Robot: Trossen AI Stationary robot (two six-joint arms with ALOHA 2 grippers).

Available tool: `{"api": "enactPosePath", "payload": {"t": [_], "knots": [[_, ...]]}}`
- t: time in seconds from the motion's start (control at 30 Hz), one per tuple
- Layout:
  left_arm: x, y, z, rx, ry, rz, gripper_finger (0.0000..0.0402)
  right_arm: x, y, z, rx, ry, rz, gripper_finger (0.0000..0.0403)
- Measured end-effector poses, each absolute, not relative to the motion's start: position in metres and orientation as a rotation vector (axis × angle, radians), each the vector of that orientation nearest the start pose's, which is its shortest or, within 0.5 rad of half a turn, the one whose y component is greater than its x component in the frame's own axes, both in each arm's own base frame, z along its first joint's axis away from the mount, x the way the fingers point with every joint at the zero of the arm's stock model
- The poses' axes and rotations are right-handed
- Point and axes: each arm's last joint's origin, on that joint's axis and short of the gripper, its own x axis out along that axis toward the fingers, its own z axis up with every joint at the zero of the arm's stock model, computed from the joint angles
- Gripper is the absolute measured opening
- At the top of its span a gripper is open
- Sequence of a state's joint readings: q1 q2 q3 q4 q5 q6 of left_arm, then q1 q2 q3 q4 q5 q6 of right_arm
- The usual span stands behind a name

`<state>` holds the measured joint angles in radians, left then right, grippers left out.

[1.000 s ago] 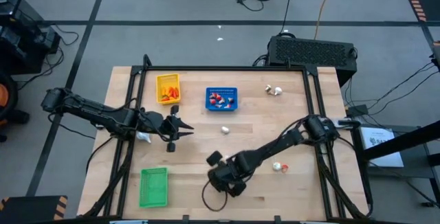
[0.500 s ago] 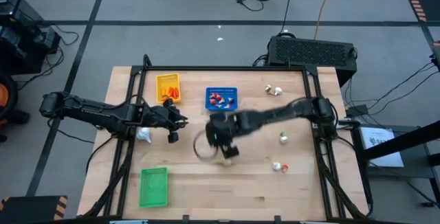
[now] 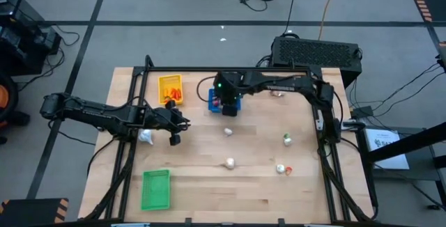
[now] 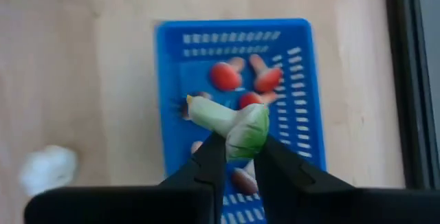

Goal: Sort produce into baskets
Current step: Put the green mushroom into the blue bin, then put the brown mushroom into the blue bin

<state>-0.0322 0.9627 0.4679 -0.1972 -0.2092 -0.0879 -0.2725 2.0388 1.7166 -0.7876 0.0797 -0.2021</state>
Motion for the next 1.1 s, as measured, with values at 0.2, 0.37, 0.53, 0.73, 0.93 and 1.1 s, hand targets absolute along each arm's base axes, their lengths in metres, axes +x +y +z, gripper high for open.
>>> {"api": "enactPosePath", "payload": {"t": [0.2, 0.37, 0.53, 0.73, 0.93, 1.1], "knots": [[0.188, 0.000, 0.196, 0.051, 0.674, 0.182, 0.0086, 0.413, -0.136, 0.222, -0.041, 1.170, -0.229, 0.0092], [0.190, 0.000, 0.194, 0.107, 0.605, 0.163, 0.0086, 0.413, -0.137, 0.222, -0.041, 1.171, -0.230, 0.0122], [0.188, 0.000, 0.184, 0.146, 0.584, 0.138, 0.0086, 0.409, -0.136, 0.221, -0.041, 1.213, -0.217, 0.0145], [0.192, -0.002, 0.191, 0.132, 0.477, 0.082, 0.0086, 0.385, -0.125, 0.221, 0.082, 1.446, -0.231, 0.0152], [0.193, -0.006, 0.191, 0.142, 0.341, -0.047, 0.0086, 0.368, -0.105, 0.225, 0.274, 1.614, -0.203, 0.0149], [0.193, -0.006, 0.190, 0.120, 0.358, -0.043, 0.0086, 0.360, -0.078, 0.242, 0.256, 1.662, -0.183, 0.0148]]}}
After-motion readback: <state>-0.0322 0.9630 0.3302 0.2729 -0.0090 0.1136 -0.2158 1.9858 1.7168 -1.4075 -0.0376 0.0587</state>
